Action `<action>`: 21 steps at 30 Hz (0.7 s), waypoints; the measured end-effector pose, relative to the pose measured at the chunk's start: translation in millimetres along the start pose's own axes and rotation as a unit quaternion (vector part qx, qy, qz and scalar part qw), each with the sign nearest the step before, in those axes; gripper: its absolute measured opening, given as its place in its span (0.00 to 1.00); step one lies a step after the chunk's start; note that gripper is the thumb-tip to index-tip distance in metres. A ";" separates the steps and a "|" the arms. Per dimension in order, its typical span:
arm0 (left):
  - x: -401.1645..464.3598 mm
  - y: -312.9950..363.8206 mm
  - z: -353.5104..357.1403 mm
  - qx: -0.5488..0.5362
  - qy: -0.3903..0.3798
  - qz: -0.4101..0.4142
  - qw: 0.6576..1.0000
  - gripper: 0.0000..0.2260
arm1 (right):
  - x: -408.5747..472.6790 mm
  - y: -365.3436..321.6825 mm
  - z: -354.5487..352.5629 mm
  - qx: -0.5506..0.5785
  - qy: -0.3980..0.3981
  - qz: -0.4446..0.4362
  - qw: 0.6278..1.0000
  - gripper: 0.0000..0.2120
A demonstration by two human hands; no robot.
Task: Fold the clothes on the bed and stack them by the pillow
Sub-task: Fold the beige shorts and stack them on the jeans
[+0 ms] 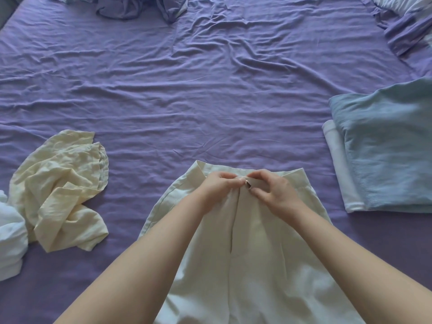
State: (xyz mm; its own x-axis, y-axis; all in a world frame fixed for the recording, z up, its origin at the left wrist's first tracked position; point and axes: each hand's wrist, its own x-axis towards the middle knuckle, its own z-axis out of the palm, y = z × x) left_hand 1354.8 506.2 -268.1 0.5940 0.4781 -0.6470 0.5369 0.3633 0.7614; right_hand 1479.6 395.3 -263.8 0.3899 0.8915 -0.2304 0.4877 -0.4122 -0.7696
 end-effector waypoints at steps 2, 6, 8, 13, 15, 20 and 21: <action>-1.0 2.6 -1.2 0.014 -0.018 -0.007 1.000 0.05 | 0.9 0.3 -2.6 0.025 -0.002 0.012 1.000 0.12; -3.3 4.5 3.7 0.089 -0.046 0.027 0.995 0.12 | 1.4 1.7 -9.3 0.047 -0.004 0.020 0.999 0.09; -2.6 1.7 4.4 0.117 -0.042 0.038 0.992 0.17 | -0.2 3.6 -12.5 0.055 -0.033 0.023 0.998 0.10; -3.7 2.1 2.2 0.162 -0.061 0.053 0.984 0.15 | -0.7 5.6 -13.5 0.116 -0.033 0.036 0.992 0.06; -4.5 7.0 0.9 0.187 -0.071 0.057 0.978 0.12 | 0.4 4.2 -12.1 0.140 -0.026 0.046 0.989 0.04; -0.3 15.9 -11.2 0.259 -0.097 0.039 0.960 0.07 | 3.4 -0.5 -7.4 0.058 -0.009 0.028 0.998 0.04; 0.6 16.7 -11.2 0.258 -0.091 0.036 0.961 0.06 | 4.7 -1.4 -7.3 0.050 -0.003 0.024 0.998 0.04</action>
State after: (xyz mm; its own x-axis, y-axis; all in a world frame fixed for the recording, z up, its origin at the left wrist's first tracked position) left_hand 1357.4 521.5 -255.3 0.7106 0.3231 -0.6251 0.6880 -0.1327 0.7135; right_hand 1486.4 398.7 -259.4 0.4055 0.8725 -0.2725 0.3883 -0.4343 -0.8128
